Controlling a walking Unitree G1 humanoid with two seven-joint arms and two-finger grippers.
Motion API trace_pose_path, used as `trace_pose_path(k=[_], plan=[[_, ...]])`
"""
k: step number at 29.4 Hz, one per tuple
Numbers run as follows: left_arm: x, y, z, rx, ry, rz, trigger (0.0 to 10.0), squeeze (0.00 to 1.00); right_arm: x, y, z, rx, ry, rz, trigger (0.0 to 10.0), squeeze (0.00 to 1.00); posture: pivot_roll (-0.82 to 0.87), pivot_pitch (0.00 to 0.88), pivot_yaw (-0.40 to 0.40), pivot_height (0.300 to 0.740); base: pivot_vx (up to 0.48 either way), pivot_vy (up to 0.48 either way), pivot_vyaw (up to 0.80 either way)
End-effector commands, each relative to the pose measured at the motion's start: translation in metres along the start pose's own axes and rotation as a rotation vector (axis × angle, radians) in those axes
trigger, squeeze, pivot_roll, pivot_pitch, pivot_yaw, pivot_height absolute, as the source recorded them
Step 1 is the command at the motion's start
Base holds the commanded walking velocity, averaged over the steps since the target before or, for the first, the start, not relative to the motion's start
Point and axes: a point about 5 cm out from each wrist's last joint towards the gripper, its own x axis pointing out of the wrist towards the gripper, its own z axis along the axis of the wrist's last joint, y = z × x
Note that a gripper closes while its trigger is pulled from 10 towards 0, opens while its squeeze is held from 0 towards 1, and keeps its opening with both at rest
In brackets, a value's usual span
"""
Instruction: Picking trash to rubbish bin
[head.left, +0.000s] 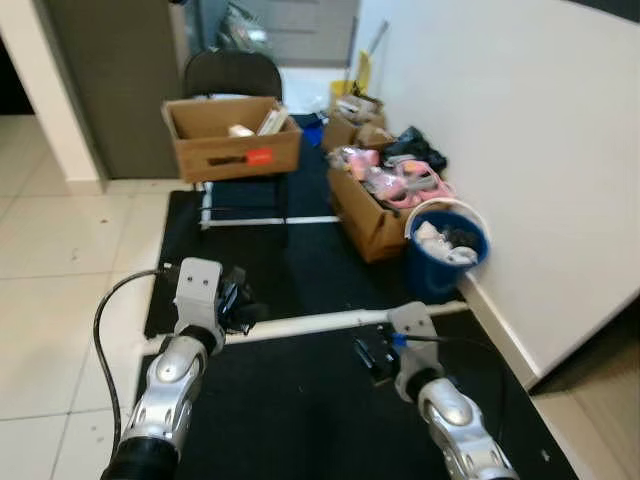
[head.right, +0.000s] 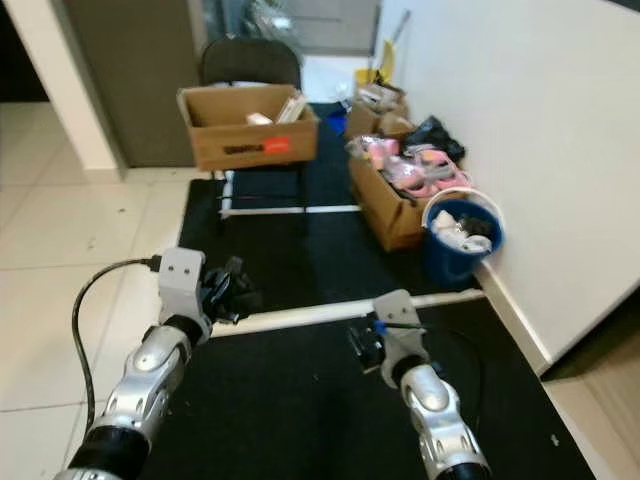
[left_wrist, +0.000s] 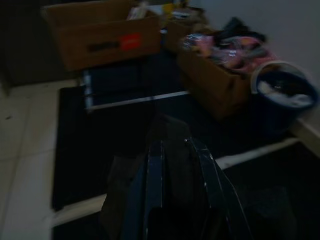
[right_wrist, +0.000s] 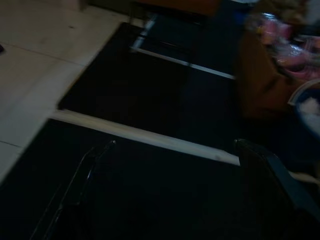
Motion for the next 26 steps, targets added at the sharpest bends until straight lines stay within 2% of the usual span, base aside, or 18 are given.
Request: trace_pose_path(k=[1, 17, 26], plan=[[0.0001, 0.0002, -0.0004, 0.013, 0.011, -0.003, 10.0, 0.00, -0.0013, 0.0020, -0.0055, 0.001, 0.029, 0.006, 10.0, 0.00, -0.08, 0.066, -0.034, 0.740, 0.326, 0.000, 0.00], [0.0016, 0.0003, 0.0031, 0.019, 0.002, -0.007, 10.0, 0.00, -0.0007, 0.0037, -0.0065, 0.037, 0.035, 0.010, 10.0, 0.00, -0.06, 0.062, -0.028, 0.740, 0.330, 0.000, 0.00], [0.0049, 0.0027, 0.0084, 0.053, 0.007, -0.053, 10.0, 0.00, -0.0023, 0.0056, -0.0115, 0.099, 0.029, -0.046, 10.0, 0.00, -0.05, 0.062, 0.052, 0.740, 0.327, 0.000, 0.00]])
